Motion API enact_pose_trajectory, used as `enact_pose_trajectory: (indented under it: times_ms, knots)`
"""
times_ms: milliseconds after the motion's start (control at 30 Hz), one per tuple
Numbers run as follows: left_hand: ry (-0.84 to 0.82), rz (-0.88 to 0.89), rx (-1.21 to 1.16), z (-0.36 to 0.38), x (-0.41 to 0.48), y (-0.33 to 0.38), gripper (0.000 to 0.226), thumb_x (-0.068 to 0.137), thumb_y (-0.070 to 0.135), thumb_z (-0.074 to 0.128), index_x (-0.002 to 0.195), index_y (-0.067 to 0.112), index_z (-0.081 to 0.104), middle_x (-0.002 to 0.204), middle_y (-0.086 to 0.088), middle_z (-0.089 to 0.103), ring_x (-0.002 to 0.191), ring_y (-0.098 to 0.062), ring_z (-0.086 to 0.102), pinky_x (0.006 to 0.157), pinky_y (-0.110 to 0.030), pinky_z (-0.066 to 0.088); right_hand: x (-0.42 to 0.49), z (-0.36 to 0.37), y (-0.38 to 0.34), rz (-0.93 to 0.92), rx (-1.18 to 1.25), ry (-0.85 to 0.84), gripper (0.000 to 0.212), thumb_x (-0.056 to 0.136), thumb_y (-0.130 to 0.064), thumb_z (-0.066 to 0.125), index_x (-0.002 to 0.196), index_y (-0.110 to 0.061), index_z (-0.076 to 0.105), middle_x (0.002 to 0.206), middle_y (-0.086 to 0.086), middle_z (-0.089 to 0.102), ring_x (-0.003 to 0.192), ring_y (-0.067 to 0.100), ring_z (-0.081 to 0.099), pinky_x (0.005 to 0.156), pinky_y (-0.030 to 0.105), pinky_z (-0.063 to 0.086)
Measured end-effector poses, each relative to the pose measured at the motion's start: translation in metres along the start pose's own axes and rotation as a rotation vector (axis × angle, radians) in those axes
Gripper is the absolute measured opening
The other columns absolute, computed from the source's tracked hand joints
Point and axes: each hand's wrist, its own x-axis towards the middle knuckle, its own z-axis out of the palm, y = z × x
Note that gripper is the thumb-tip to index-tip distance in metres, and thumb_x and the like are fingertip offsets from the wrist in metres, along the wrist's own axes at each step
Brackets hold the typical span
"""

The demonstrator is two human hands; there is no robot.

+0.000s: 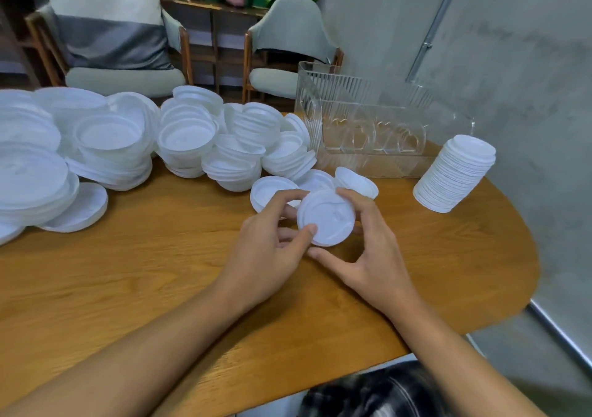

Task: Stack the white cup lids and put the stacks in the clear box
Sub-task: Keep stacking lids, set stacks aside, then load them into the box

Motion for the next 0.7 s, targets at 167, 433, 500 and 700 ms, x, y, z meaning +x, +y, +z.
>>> enact_pose_trajectory:
  times_ms: [167,433,500,700]
  knots:
    - [-0.016,0.010,0.098,0.000,-0.002,-0.002,0.038,0.097,0.021,0.074,0.133,0.026,0.063,0.088,0.004,0.070,0.070,-0.005,0.073,0.064,-0.012,0.049,0.000,0.000,0.000,-0.026,-0.024,0.009,0.076,0.079,-0.038,0.090,0.142,-0.018,0.054,0.135,-0.010,0.059,0.129,0.001,0.054,0.103,0.014,0.043]
    - [0.029,0.026,0.162,-0.013,0.009,-0.010,0.021,0.092,0.028,0.079,0.112,0.031,0.076,0.088,0.016,0.072,0.069,-0.005,0.060,0.063,-0.015,0.046,-0.003,-0.005,-0.003,-0.005,0.009,-0.216,0.092,0.075,-0.027,0.090,0.154,-0.031,0.041,0.144,-0.014,0.051,0.137,0.011,0.049,0.109,0.036,0.047]
    - [0.021,-0.039,0.107,-0.012,0.011,-0.014,0.019,0.090,0.027,0.081,0.109,0.032,0.077,0.083,0.010,0.073,0.065,-0.006,0.063,0.066,-0.021,0.052,-0.003,-0.006,-0.003,0.007,-0.008,-0.220,0.093,0.076,-0.028,0.087,0.154,-0.035,0.037,0.145,-0.016,0.048,0.139,0.009,0.047,0.110,0.034,0.045]
    - [-0.014,-0.073,0.108,-0.010,0.008,-0.015,0.027,0.086,0.025,0.085,0.110,0.029,0.073,0.068,0.004,0.073,0.060,-0.013,0.073,0.072,-0.037,0.063,0.001,-0.001,0.003,0.012,-0.085,-0.168,0.083,0.081,-0.043,0.086,0.150,-0.033,0.041,0.141,-0.022,0.046,0.136,0.010,0.046,0.104,0.026,0.044]
